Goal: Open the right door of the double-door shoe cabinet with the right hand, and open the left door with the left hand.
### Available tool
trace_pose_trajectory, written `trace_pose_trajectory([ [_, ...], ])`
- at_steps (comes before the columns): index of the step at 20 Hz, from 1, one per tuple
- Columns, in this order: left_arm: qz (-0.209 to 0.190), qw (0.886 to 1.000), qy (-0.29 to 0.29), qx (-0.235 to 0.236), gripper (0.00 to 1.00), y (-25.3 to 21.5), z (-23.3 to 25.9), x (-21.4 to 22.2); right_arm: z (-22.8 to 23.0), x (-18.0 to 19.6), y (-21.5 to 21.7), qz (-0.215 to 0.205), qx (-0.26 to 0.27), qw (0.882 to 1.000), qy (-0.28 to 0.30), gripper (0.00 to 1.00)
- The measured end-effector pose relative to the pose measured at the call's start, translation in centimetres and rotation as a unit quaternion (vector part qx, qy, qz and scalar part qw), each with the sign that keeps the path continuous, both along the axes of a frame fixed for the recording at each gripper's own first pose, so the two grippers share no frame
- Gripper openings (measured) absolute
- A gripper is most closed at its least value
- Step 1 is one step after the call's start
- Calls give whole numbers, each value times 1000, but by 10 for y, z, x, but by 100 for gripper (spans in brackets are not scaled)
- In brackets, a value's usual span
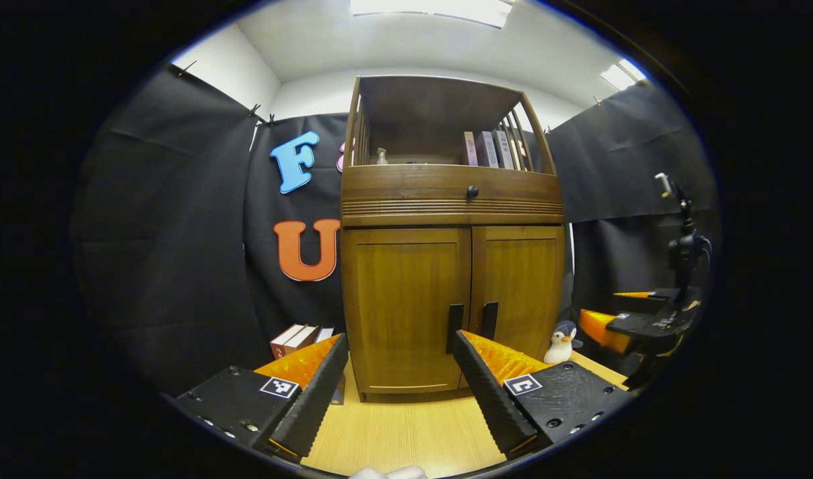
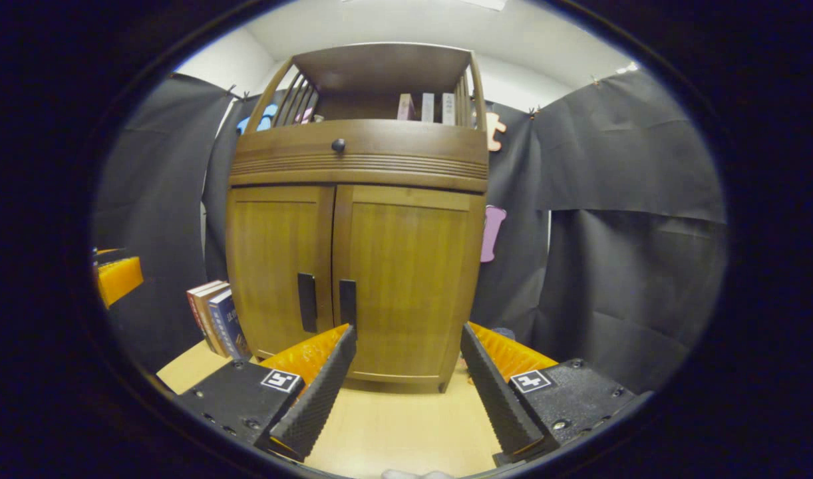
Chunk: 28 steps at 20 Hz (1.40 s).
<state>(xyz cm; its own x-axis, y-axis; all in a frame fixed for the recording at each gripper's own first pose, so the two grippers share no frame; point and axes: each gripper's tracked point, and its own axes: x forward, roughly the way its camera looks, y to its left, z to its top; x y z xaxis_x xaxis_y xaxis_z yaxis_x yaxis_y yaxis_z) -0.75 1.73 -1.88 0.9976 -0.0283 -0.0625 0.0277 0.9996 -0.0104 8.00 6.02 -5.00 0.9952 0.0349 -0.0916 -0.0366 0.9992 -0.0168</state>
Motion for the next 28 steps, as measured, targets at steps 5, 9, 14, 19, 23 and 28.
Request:
trace_pose_trajectory([
  [5,29,999,15,11,96,14,-8,-2,-17,75,47,40,4,999,8,100],
  [9,60,998,23,20,96,28,-6,-7,-34,131,77,61,5,998,34,100],
  [14,98,994,29,27,96,35,-5,-7,-53,180,99,80,-7,995,55,100],
  [19,120,992,31,23,96,38,-3,-5,-60,204,97,74,9,994,74,82],
  [23,113,993,37,23,100,35,-3,-3,-53,211,104,74,27,995,58,47],
  [28,99,995,27,17,96,27,2,3,-54,208,104,77,39,994,61,35],
])
